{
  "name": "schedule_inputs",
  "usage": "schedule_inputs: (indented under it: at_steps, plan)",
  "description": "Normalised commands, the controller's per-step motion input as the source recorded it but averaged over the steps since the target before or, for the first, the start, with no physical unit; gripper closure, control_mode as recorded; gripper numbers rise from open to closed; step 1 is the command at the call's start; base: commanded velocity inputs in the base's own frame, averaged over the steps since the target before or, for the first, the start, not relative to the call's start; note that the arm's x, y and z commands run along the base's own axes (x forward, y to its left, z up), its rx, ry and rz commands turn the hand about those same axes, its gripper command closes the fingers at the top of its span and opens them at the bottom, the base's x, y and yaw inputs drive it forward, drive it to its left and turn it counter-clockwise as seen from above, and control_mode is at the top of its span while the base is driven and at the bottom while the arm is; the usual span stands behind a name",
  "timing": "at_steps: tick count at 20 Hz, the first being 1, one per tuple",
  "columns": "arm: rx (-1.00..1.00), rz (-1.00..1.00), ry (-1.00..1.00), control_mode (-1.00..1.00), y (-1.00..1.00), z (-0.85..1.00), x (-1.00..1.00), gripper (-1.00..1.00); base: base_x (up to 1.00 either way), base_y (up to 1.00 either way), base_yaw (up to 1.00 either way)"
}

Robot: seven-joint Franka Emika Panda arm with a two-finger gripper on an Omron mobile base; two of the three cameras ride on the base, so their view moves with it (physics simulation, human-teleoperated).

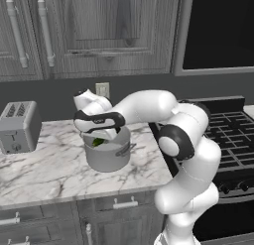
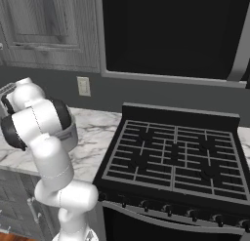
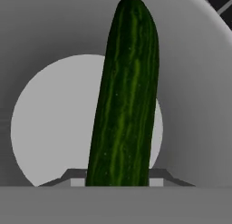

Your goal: Turn on the sink faucet. Then move the cucumber from the counter to the sink. Turn off the sink. Move the vegetable from the sink to the pot next to the stove. Finally move the pot to the rear left burner.

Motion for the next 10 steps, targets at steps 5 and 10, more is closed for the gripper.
schedule_inputs:
  at_steps: [5,10]
  plan:
    - [0.00,0.00,0.00,-1.00,0.00,-0.17,0.08,1.00,0.00,0.00,0.00]
    - [0.00,0.00,0.00,-1.00,0.00,-0.12,0.10,1.00,0.00,0.00,0.00]
